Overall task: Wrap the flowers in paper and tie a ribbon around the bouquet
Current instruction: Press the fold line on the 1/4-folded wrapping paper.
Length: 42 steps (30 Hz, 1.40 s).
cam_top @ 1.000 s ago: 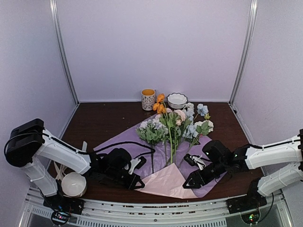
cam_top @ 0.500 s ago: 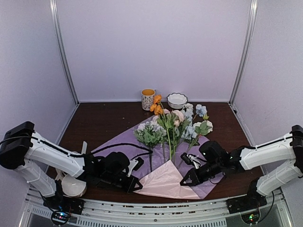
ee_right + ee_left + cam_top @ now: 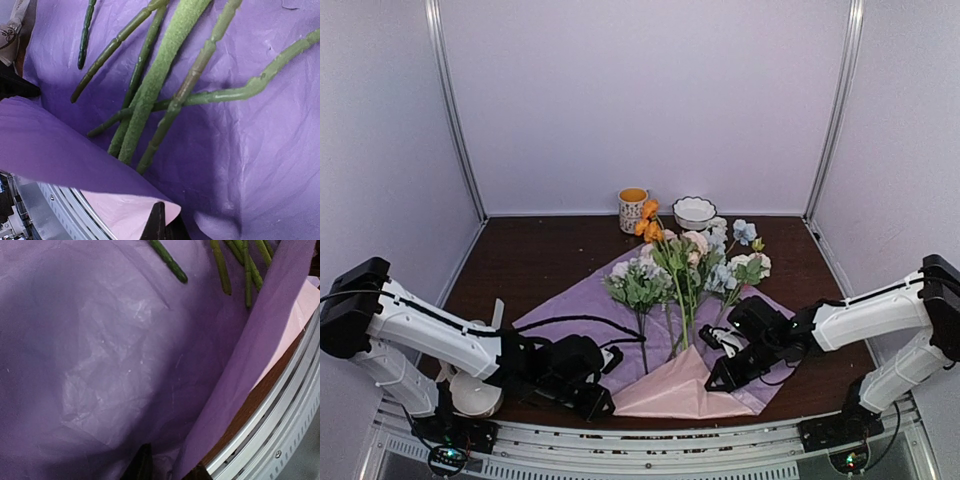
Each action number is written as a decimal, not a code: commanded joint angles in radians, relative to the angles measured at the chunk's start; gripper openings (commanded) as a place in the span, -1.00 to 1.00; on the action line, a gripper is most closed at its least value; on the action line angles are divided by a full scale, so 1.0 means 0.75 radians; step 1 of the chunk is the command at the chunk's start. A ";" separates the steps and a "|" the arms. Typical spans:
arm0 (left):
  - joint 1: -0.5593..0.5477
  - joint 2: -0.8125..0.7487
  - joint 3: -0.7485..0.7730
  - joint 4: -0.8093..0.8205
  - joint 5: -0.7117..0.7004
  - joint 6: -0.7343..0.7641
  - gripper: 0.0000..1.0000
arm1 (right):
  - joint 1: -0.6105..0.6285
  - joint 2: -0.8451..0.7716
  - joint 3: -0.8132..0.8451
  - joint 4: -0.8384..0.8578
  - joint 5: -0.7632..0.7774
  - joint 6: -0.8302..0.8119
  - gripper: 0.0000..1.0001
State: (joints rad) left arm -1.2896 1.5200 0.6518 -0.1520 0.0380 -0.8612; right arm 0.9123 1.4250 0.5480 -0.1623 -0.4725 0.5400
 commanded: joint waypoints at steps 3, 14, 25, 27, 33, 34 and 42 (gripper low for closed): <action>-0.015 0.049 0.026 -0.148 -0.008 0.011 -0.70 | -0.001 0.015 0.044 -0.097 0.113 -0.062 -1.00; -0.040 0.119 0.026 -0.081 0.054 -0.028 -1.00 | 0.095 -0.317 0.268 -0.510 0.485 -0.028 -0.53; -0.040 0.117 -0.039 0.031 0.085 -0.069 -1.00 | 0.451 -0.101 0.167 0.288 0.080 0.254 -1.00; -0.040 0.120 -0.046 0.048 0.093 -0.079 -1.00 | 0.476 0.022 0.203 0.311 0.058 0.244 -1.00; -0.040 0.102 -0.089 0.069 0.102 -0.121 -1.00 | 0.453 0.186 0.153 0.250 0.073 0.256 -1.00; -0.040 0.100 -0.095 0.068 0.103 -0.125 -1.00 | 0.436 0.179 0.121 0.241 0.092 0.267 -1.00; -0.040 0.100 -0.101 0.026 0.111 -0.098 -1.00 | 0.309 -0.047 -0.141 0.091 0.189 0.310 -1.00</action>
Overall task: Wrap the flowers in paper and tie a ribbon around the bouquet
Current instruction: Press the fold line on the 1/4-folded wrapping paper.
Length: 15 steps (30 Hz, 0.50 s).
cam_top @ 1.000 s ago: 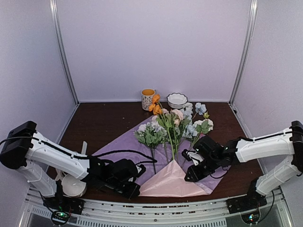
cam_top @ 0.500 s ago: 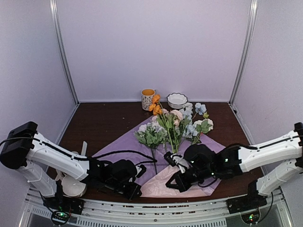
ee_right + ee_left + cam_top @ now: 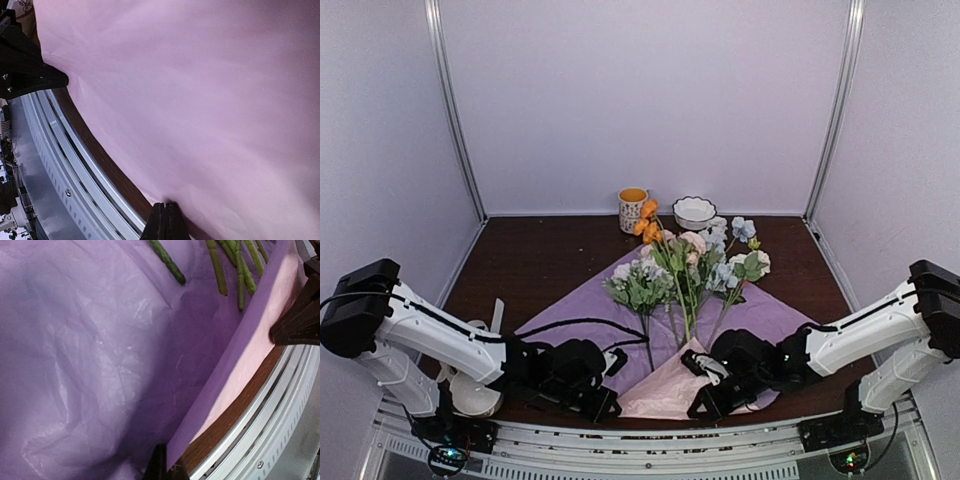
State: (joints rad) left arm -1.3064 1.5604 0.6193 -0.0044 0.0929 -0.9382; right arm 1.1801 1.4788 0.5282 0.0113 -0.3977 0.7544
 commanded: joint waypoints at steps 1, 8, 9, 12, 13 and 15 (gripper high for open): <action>-0.017 0.047 -0.054 -0.175 0.038 0.011 -1.00 | -0.062 -0.153 -0.139 -0.169 0.097 0.024 -1.00; -0.018 0.045 -0.057 -0.186 0.037 0.024 -1.00 | -0.216 -0.433 -0.329 -0.424 0.126 0.039 -1.00; -0.017 0.045 -0.057 -0.186 0.037 0.027 -1.00 | -0.225 -0.472 -0.351 -0.448 0.121 0.050 -1.00; -0.017 0.049 -0.055 -0.180 0.041 0.034 -1.00 | -0.231 -0.580 -0.394 -0.541 0.125 0.078 -1.00; -0.018 0.052 -0.053 -0.177 0.041 0.035 -1.00 | -0.231 -0.616 -0.400 -0.580 0.134 0.081 -1.00; -0.017 0.059 -0.048 -0.175 0.044 0.041 -1.00 | -0.241 -0.686 -0.406 -0.647 0.147 0.084 -1.00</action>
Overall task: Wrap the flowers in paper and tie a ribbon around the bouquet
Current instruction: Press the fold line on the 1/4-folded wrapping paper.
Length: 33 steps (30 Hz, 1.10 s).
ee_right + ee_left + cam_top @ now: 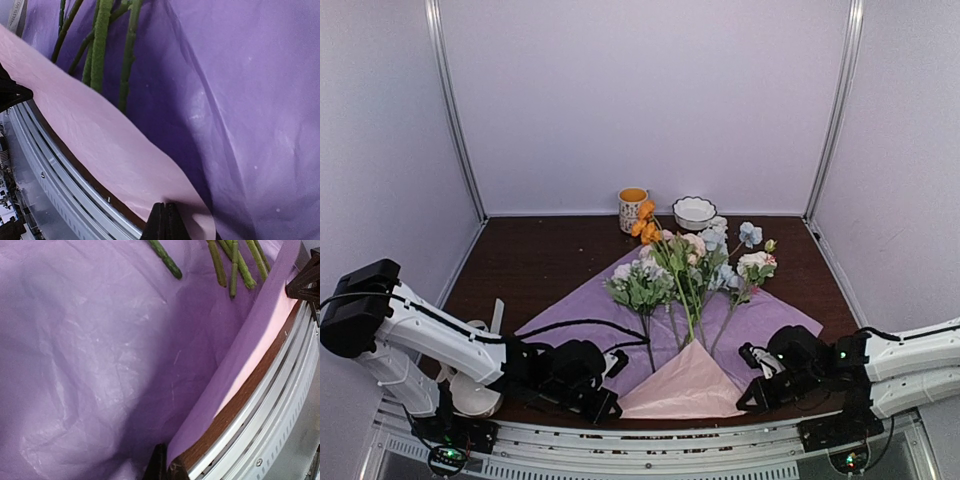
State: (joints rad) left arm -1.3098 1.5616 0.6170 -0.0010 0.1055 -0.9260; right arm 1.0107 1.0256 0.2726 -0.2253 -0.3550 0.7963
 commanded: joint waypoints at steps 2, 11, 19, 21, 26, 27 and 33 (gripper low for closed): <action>-0.013 0.061 -0.042 -0.173 0.030 0.030 -1.00 | -0.029 -0.148 -0.074 -0.356 0.080 0.039 -1.00; -0.013 0.072 -0.031 -0.159 0.038 0.026 -1.00 | 0.008 -0.046 0.387 -0.450 0.076 -0.213 -1.00; -0.014 0.075 -0.025 -0.155 0.033 0.006 -1.00 | 0.126 0.473 0.622 0.080 -0.184 -0.173 -1.00; -0.012 0.079 -0.020 -0.166 0.031 0.009 -1.00 | 0.125 0.602 0.685 0.134 -0.216 -0.172 -1.00; -0.013 0.069 0.002 -0.177 0.017 0.020 -0.90 | 0.124 0.861 0.781 0.140 -0.207 -0.192 -1.00; -0.013 0.056 0.011 -0.186 0.014 0.029 -0.83 | 0.123 0.890 0.782 0.144 -0.203 -0.190 -1.00; -0.014 -0.108 0.151 -0.442 -0.140 0.073 0.05 | 0.122 0.954 0.699 0.192 -0.198 -0.148 -1.00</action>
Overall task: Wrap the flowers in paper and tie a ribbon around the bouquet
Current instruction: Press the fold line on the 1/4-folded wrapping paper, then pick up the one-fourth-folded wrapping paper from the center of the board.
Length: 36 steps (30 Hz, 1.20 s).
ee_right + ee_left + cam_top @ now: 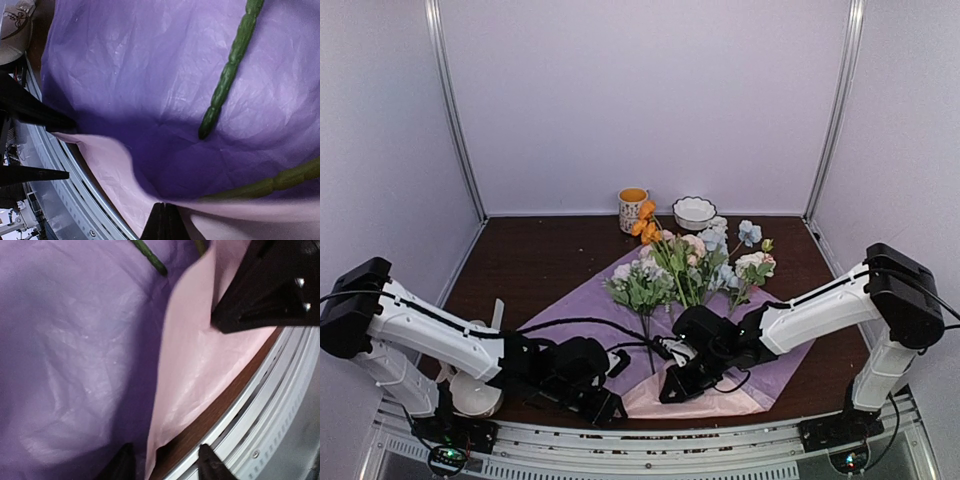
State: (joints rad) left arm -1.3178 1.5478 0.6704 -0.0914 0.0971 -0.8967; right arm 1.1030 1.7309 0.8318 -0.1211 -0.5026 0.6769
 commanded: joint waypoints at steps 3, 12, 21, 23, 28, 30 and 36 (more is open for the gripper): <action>-0.002 -0.203 0.160 -0.516 -0.301 0.021 0.43 | -0.004 0.015 -0.049 0.047 0.005 0.005 -1.00; 0.300 -0.721 -0.147 -0.588 -0.440 -0.332 0.96 | -0.002 0.047 0.011 0.016 0.003 -0.015 -1.00; 0.148 -0.758 -0.173 -0.575 -0.500 -0.589 0.49 | -0.001 0.067 0.027 -0.008 0.029 -0.020 -1.00; 0.074 -0.673 -0.133 -0.562 -0.512 -0.652 0.50 | -0.001 0.069 0.021 0.005 0.032 -0.007 -1.00; -0.015 -0.548 -0.227 -0.339 -0.486 -0.834 0.70 | 0.001 0.073 0.025 0.028 0.025 0.010 -1.00; -0.014 -0.522 -0.292 -0.179 -0.483 -0.859 0.72 | 0.000 0.075 0.028 0.028 0.024 0.008 -1.00; 0.012 -0.501 -0.401 0.104 -0.455 -0.847 0.76 | 0.001 0.081 0.031 0.023 0.026 -0.003 -1.00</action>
State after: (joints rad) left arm -1.3258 1.1614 0.4156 -0.2134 -0.2584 -1.5013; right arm 1.1011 1.7584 0.8467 -0.0841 -0.5190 0.6792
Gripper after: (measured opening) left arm 0.879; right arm 0.006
